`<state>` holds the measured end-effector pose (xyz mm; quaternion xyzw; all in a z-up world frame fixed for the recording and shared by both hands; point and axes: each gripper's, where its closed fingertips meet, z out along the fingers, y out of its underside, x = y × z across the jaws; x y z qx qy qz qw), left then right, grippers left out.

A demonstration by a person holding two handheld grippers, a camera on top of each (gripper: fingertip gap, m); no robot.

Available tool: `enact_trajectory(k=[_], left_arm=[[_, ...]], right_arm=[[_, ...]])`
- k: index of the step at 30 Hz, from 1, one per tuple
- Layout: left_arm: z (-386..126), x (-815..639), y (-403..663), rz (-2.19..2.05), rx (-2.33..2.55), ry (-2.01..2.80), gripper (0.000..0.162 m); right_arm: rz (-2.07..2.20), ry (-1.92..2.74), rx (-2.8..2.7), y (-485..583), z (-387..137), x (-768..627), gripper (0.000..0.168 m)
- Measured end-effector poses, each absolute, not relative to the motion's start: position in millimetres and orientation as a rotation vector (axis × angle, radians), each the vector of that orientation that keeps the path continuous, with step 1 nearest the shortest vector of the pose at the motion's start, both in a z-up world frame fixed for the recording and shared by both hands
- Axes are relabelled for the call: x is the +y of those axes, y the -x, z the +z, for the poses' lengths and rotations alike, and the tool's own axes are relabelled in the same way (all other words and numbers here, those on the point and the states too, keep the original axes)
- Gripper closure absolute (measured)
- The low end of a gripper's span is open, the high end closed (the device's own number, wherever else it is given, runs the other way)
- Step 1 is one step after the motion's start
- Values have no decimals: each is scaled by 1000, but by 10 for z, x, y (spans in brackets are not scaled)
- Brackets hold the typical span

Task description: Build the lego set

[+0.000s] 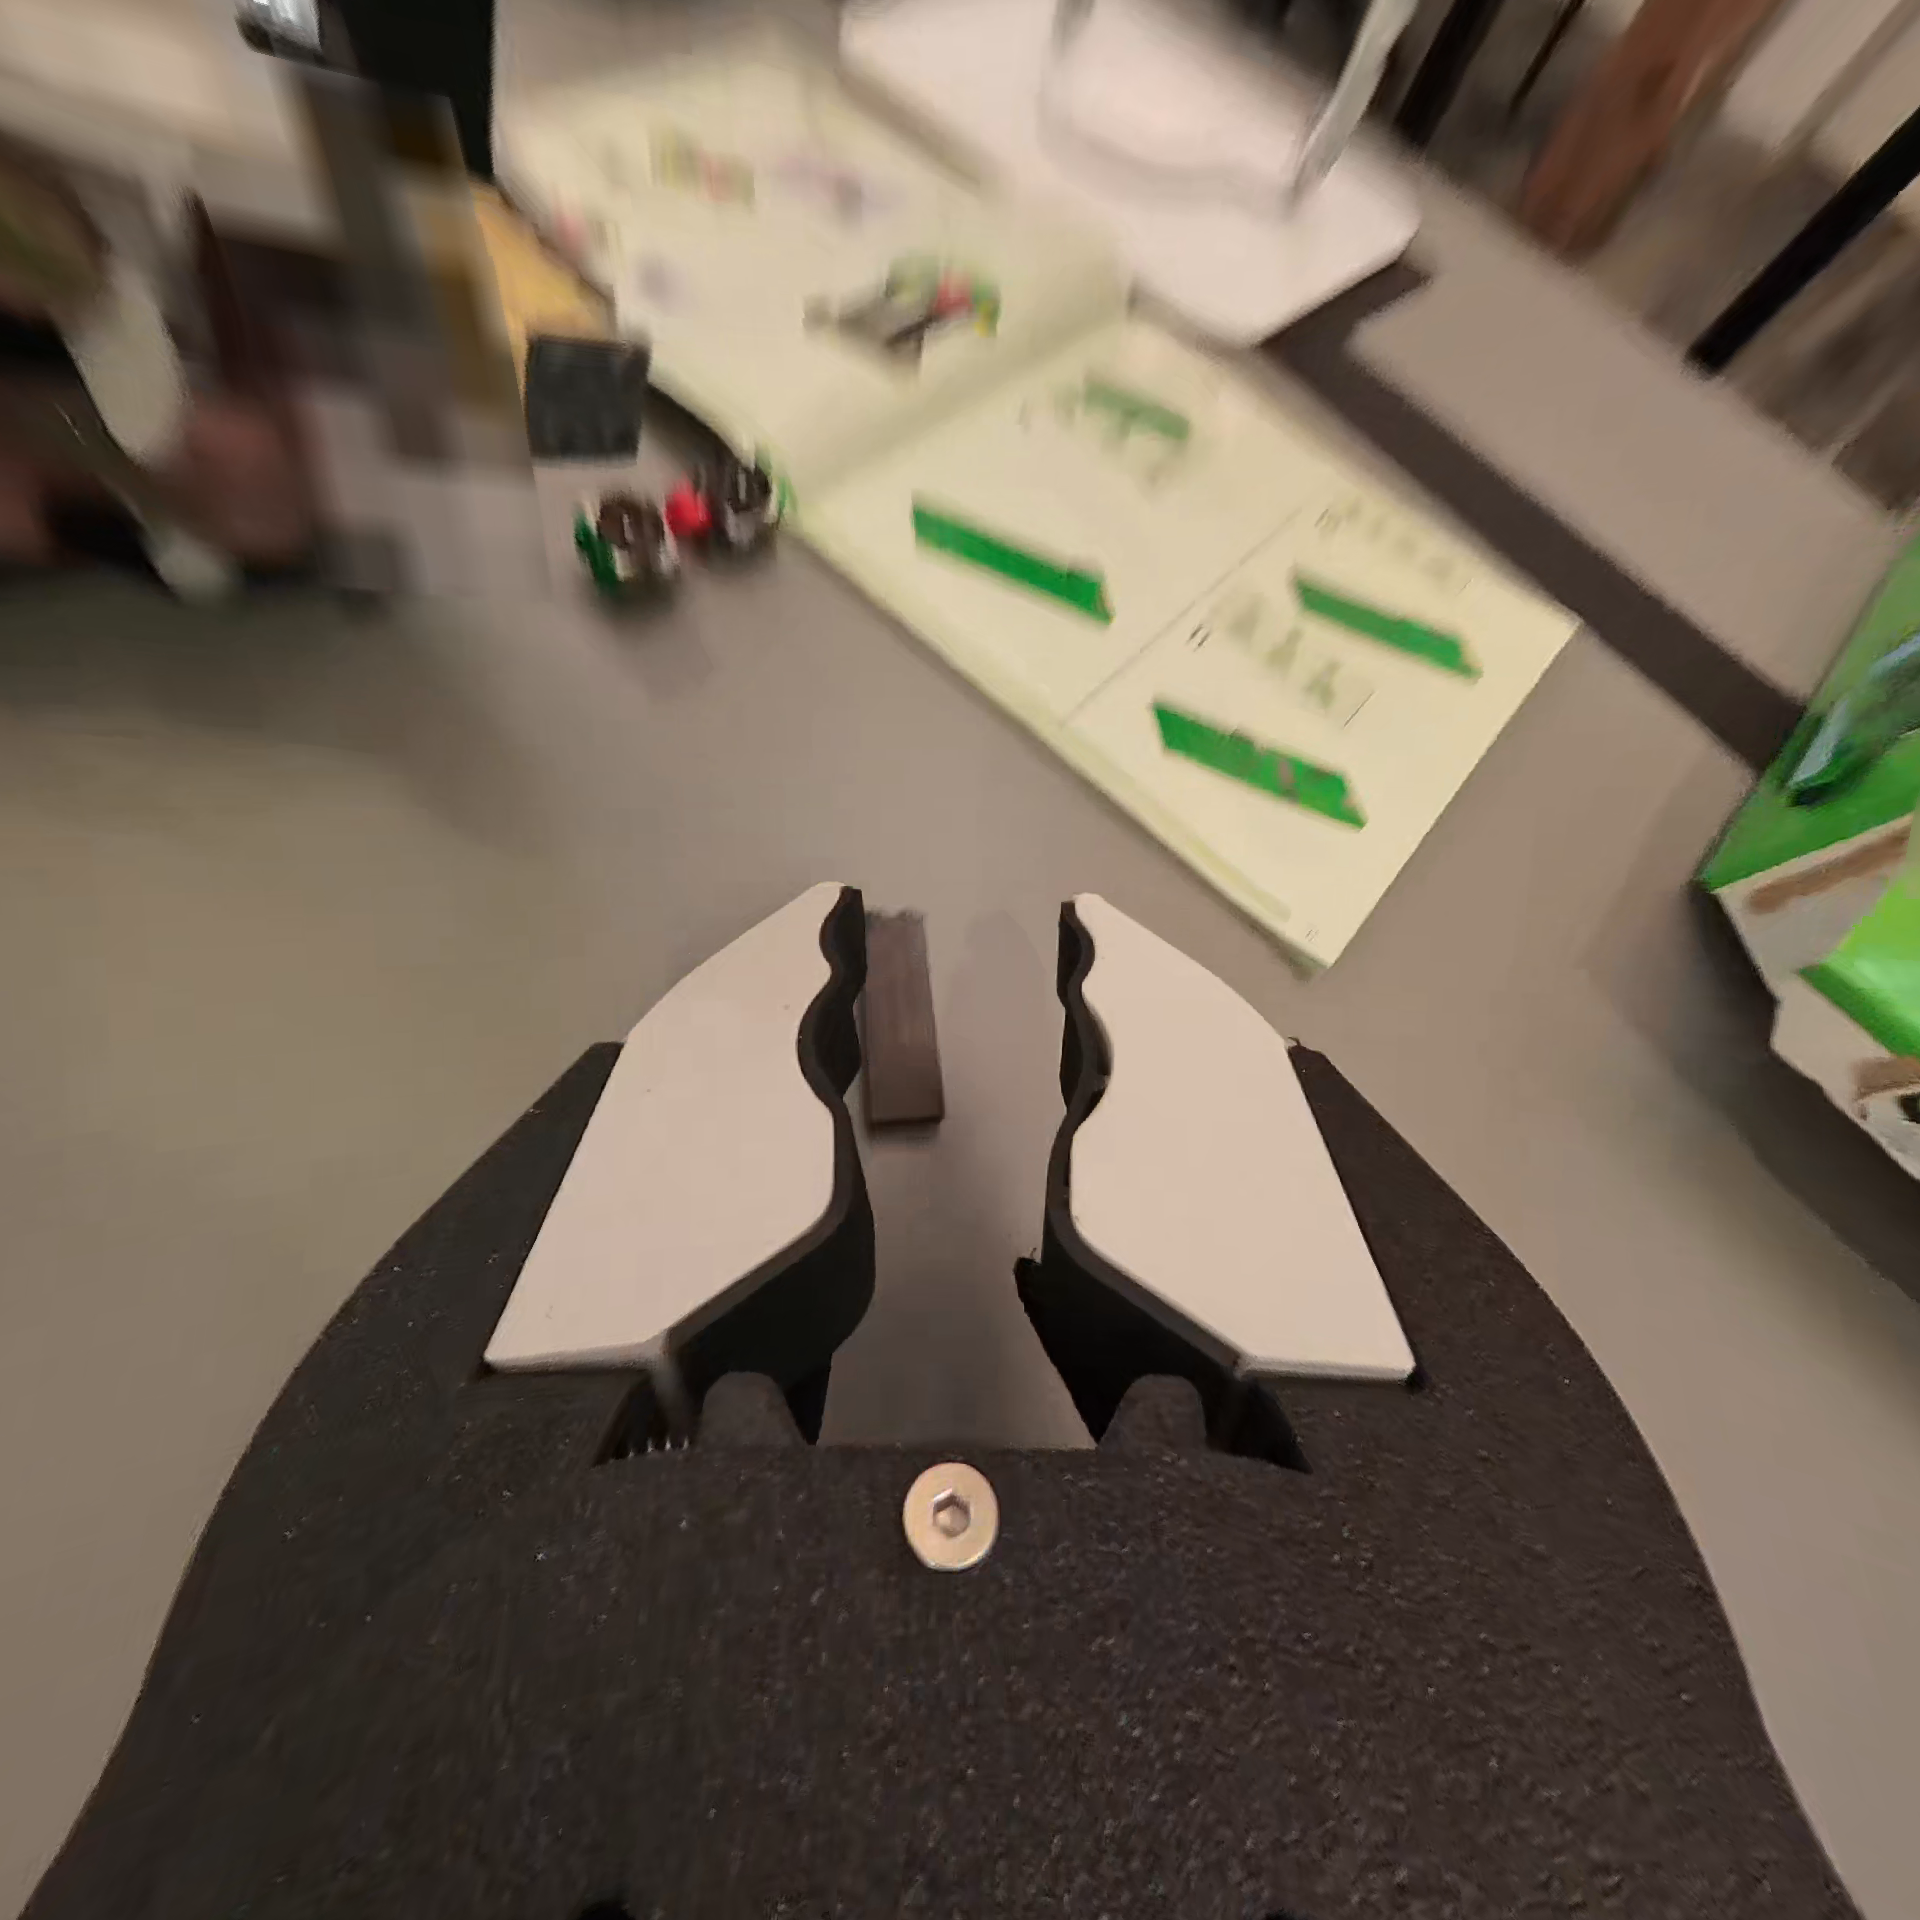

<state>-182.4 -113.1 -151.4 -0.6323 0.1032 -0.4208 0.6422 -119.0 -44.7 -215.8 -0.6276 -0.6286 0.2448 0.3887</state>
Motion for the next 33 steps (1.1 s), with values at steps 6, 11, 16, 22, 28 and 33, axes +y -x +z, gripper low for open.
enact_trajectory(k=[6, 11, 16, 22, 28, 33], left_arm=[[-1523, -1157, 1766, -993, 285, 1451, 139], [-1528, -1203, 1729, -1022, 370, 1452, 139], [-1520, -1285, 1680, -1106, 460, 1436, 139], [-1518, -1344, 1620, -1155, 518, 1427, 139], [-1516, -1343, 1620, -1166, 516, 1426, 139], [-1525, -1322, 1617, -1160, 507, 1436, 118]], right_arm=[[533, 1681, -1806, 1218, -2339, -546, 138], [858, 1606, -1876, 1429, -2063, -822, 137], [1338, 1412, -1819, 1508, -1548, -1210, 125], [1492, 1405, -1834, 1535, -1561, -1357, 128], [1455, 1372, -1836, 1582, -1596, -1373, 145], [1464, 1344, -1783, 1596, -1620, -1331, 145]])
